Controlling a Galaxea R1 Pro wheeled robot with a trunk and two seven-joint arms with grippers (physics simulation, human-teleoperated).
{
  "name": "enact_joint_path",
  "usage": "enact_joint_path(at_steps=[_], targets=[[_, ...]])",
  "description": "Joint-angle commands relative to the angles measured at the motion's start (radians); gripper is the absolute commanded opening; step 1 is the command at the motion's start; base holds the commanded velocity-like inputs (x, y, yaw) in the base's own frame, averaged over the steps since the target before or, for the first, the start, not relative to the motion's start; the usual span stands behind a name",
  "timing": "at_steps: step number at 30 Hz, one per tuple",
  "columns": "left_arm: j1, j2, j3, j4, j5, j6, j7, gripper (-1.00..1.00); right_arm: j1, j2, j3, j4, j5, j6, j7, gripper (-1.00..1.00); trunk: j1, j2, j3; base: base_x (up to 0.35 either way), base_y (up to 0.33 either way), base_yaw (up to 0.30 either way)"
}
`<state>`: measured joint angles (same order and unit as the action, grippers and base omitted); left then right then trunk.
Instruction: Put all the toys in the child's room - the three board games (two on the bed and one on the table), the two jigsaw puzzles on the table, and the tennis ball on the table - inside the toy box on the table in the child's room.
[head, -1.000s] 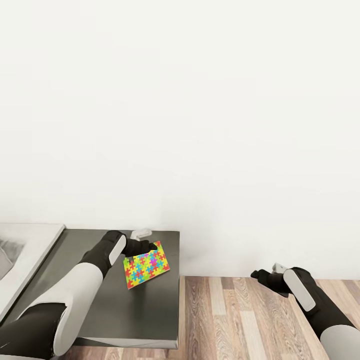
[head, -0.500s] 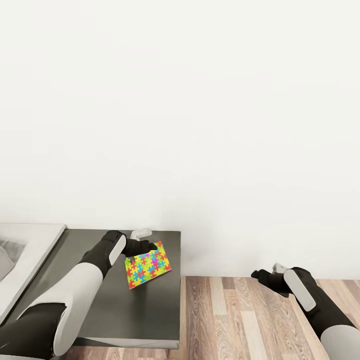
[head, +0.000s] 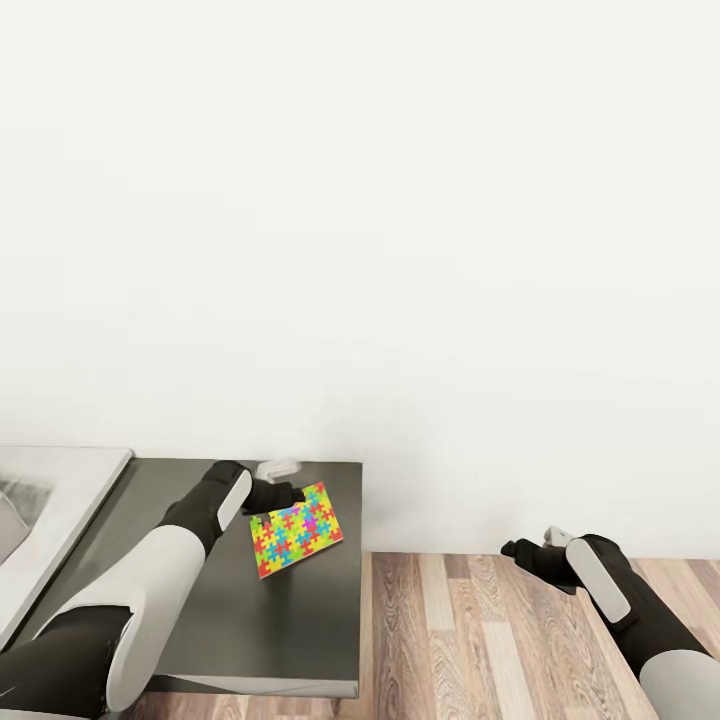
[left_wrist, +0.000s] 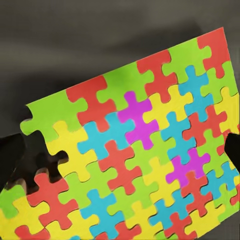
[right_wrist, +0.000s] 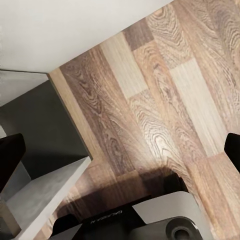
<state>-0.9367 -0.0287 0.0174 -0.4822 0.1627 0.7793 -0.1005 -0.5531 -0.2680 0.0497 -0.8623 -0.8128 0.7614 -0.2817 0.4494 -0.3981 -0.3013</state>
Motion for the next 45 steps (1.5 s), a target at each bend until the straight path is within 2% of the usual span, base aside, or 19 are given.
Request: enact_joint_path(at_steps=[1, 9, 36, 45], targets=[[-0.001, 0.000, 0.002, -0.001, 0.004, 0.005, 0.011, 1.00, 0.000, -0.001, 0.004, -0.001, -0.010, 0.001, -0.010, 1.00, 0.001, -0.002, -0.002, 0.000, 0.000, 0.000], [-0.001, 0.000, 0.003, 0.000, 0.005, 0.005, 0.048, 1.00, 0.000, -0.002, 0.004, -0.001, -0.011, 0.001, -0.010, 1.00, 0.001, -0.002, -0.002, 0.000, 0.000, 0.000], [-0.001, 0.001, 0.007, 0.000, 0.012, 0.003, 0.039, 1.00, 0.000, 0.001, 0.004, -0.001, -0.011, 0.001, -0.010, 1.00, 0.001, -0.002, -0.037, 0.000, 0.000, 0.000], [0.000, 0.001, 0.007, 0.000, 0.011, 0.003, 0.039, 1.00, 0.000, 0.001, 0.004, -0.001, -0.011, 0.001, -0.010, 1.00, 0.001, -0.002, -0.040, 0.000, -0.038, 0.000]])
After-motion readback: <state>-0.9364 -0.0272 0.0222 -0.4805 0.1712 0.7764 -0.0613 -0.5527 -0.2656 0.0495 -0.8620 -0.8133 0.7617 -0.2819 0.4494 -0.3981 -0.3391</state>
